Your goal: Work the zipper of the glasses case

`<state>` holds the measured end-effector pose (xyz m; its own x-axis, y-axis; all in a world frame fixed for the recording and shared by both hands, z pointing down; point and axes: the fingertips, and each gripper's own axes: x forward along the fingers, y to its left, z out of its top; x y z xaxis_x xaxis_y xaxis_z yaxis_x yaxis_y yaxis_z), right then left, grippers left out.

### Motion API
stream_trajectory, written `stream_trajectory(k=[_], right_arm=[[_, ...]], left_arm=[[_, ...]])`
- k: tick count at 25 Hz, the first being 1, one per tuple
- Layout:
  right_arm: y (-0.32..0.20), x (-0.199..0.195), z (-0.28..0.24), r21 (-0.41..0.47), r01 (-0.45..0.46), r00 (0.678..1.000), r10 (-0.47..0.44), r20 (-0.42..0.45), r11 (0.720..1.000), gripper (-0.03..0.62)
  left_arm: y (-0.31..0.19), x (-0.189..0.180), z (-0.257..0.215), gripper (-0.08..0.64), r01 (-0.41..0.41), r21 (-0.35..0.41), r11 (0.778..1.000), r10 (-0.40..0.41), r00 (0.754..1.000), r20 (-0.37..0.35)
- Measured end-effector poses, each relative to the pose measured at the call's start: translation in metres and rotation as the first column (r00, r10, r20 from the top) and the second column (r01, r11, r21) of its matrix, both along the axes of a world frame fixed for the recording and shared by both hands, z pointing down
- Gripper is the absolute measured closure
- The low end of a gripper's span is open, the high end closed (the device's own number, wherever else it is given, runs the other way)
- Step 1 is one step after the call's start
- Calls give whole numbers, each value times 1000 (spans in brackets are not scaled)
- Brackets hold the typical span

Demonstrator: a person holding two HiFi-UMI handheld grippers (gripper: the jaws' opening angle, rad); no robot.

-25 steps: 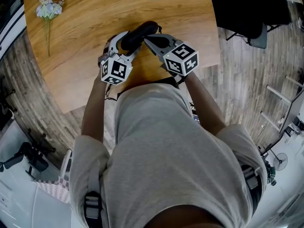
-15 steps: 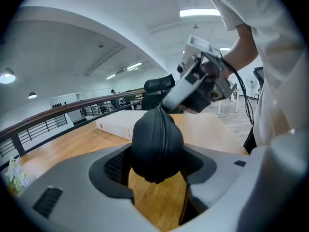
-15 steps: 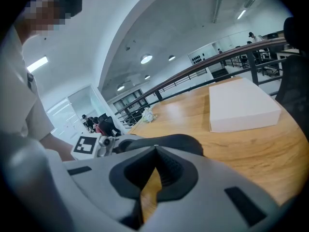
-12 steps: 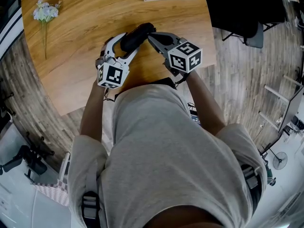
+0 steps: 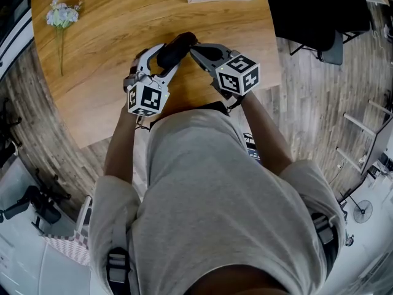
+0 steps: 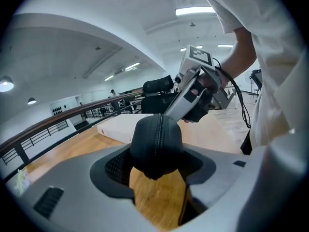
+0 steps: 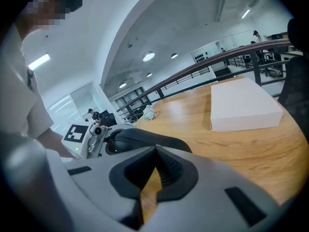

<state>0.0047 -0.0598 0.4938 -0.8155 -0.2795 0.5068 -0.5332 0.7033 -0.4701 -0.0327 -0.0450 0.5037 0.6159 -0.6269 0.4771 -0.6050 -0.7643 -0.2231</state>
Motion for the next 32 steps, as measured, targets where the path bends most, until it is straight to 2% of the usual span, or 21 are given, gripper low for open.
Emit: stream_trajectory(k=[10, 18, 23, 27, 32], right_arm=[[13, -18, -6, 0, 52, 998, -52, 30, 999, 566], [16, -27, -2, 14, 74, 997, -74, -1, 997, 566], [12, -26, 3, 13, 89, 996, -89, -6, 996, 566], [13, -28, 10, -35, 91, 996, -90, 13, 995, 566], [13, -26, 17, -77, 96, 995, -95, 18, 992, 566]], left_arm=[[2, -10, 15, 282, 33, -42, 999, -30, 998, 51], [2, -18, 19, 282, 54, -50, 997, -50, 996, 79], [1, -17, 24, 282, 64, -75, 995, -60, 997, 45], [1, -16, 21, 281, 69, -52, 996, -67, 997, 23], [7, -14, 13, 281, 30, 19, 999, -31, 998, 56]])
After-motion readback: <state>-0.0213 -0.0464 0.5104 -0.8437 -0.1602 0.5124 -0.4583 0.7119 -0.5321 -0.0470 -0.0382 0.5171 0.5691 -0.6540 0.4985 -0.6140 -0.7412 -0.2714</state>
